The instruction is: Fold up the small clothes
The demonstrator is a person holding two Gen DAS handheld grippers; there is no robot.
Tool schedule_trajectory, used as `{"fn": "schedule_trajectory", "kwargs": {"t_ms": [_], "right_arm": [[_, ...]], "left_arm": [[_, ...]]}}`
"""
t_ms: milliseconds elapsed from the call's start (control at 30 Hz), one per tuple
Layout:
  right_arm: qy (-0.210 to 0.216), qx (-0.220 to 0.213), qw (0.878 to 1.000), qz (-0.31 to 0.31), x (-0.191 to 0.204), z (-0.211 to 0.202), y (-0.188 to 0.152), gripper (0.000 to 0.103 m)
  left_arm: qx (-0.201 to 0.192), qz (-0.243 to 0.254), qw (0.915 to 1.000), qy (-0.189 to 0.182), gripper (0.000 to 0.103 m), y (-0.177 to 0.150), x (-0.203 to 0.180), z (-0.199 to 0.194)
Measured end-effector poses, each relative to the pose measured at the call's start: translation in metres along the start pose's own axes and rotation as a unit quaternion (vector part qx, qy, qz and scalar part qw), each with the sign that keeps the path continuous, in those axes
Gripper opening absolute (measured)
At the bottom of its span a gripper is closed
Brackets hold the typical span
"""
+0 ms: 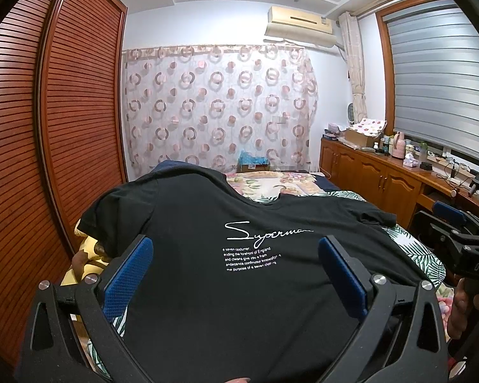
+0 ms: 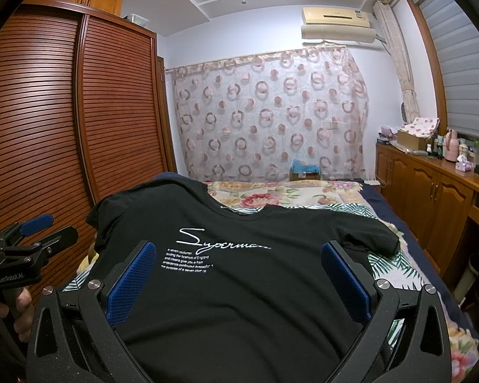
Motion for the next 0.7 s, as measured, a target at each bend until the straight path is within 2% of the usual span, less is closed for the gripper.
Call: {"fn": "schedule_trajectory", "kwargs": {"t_ms": [700], "right_arm": [[0.000,-0.001,1.000,0.001,0.0003,-0.0008,0.0001,0.103]], "left_arm": [[-0.002,0.003,1.0000,0.001,0.103,0.0007,-0.0021,-0.0013]]}}
Point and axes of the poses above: each gripper's, at about its wrist camera, not at the fingertips, and z roughly the way its jaws point, x to its left, y to its top, the point moved 10 cm from there along z, roughly the way its jaws point, and after that the axes turned 14 degrees about -y, right-handed, at the moved point
